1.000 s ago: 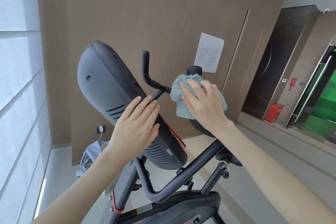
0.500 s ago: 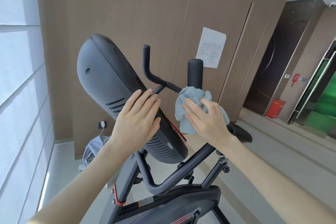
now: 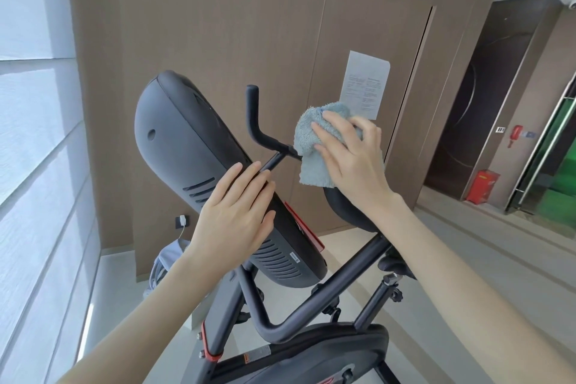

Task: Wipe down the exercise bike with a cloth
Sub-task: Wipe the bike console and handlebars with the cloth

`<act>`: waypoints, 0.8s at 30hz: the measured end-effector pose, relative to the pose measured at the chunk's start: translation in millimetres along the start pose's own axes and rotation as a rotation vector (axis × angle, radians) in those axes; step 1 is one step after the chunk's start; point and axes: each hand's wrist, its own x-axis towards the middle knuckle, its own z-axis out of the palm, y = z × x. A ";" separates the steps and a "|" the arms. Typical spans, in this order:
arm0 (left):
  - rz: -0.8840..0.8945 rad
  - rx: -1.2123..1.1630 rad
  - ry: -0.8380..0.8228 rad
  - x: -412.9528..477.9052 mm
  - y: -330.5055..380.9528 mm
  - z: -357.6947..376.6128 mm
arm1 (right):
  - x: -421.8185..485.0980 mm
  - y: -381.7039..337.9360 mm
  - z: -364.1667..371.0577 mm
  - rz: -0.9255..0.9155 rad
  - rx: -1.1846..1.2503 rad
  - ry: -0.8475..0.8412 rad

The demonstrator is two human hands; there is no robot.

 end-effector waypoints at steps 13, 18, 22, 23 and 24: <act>-0.002 -0.001 -0.014 -0.5 1.6 3.7 | -65.5 -5.8 1.8 -0.043 0.046 -0.063; 0.006 -0.003 -0.031 -1.0 -0.2 4.0 | -2.7 4.5 5.8 0.063 0.138 0.032; 0.013 0.005 -0.035 -1.3 0.1 3.5 | 18.0 12.2 8.1 0.255 0.262 0.061; 0.013 0.006 -0.035 -1.4 0.5 3.3 | 15.0 11.3 7.9 0.277 0.282 0.052; 0.012 0.009 -0.035 -1.1 0.8 2.9 | 9.0 9.7 7.9 0.285 0.290 0.039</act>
